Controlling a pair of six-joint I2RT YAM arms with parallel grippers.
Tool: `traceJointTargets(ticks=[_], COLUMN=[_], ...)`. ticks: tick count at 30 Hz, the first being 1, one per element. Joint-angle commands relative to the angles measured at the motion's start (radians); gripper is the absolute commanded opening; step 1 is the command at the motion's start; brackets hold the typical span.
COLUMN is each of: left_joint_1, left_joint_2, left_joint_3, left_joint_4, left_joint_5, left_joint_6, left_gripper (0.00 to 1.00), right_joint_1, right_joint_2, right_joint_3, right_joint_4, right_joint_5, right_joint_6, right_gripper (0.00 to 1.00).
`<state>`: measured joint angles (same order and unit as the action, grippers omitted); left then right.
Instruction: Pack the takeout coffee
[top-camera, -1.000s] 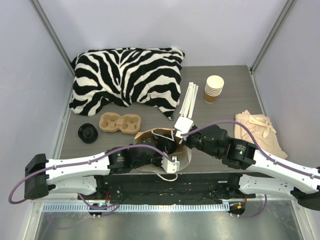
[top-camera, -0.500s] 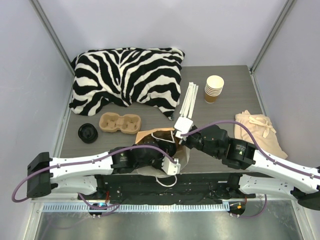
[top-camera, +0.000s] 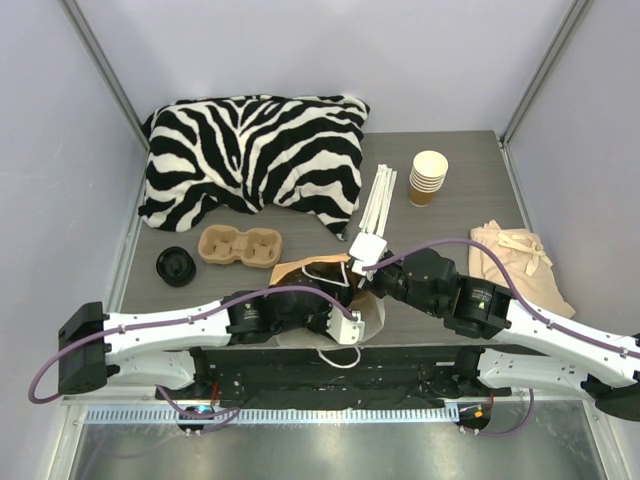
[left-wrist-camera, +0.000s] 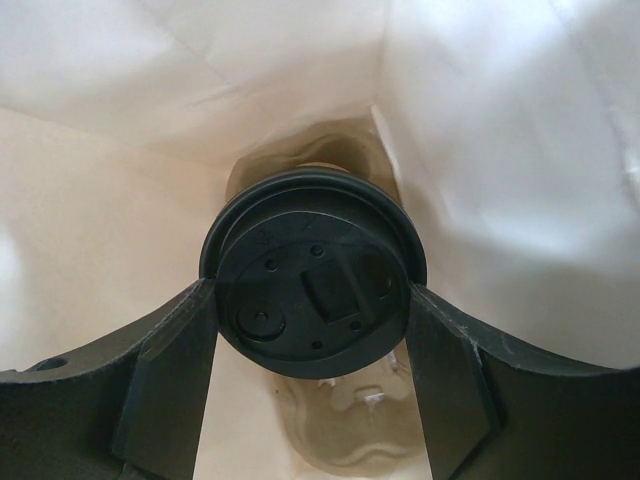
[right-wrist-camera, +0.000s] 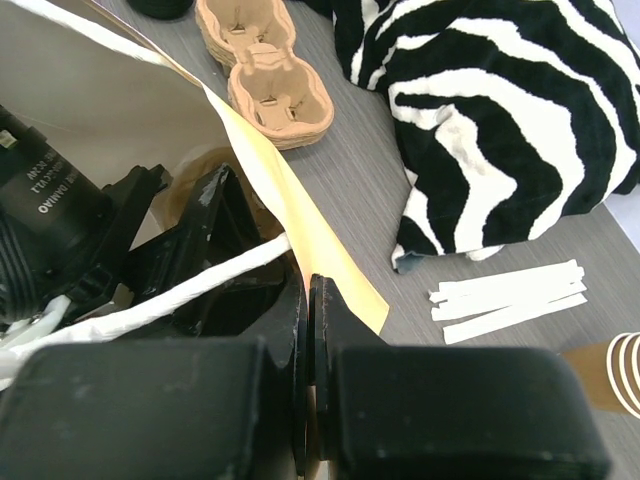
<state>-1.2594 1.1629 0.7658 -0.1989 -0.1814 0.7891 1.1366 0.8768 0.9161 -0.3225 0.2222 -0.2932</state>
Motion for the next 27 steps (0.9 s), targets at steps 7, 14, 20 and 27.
traceJointTargets(ticks=[7, 14, 20, 27], left_joint_1=[0.029, 0.044, 0.086, 0.140], left_joint_2=[0.032, 0.072, 0.115, 0.172], left_joint_3=[0.040, 0.044, 0.090, 0.156], left_joint_4=[0.021, -0.008, -0.094, -0.203], left_joint_5=[-0.010, 0.016, 0.074, 0.154], left_joint_6=[-0.002, -0.002, -0.016, 0.008], left_gripper=[0.00, 0.00, 0.00, 0.00], right_joint_1=[-0.008, -0.012, -0.029, -0.093], right_joint_2=[-0.009, -0.004, 0.008, 0.059], right_joint_3=[0.026, 0.029, 0.041, 0.098], right_joint_4=[0.071, 0.071, 0.053, 0.002], right_joint_5=[-0.015, -0.017, -0.030, -0.056], right_joint_6=[0.043, 0.051, 0.084, 0.189], right_gripper=[0.01, 0.01, 0.01, 0.01])
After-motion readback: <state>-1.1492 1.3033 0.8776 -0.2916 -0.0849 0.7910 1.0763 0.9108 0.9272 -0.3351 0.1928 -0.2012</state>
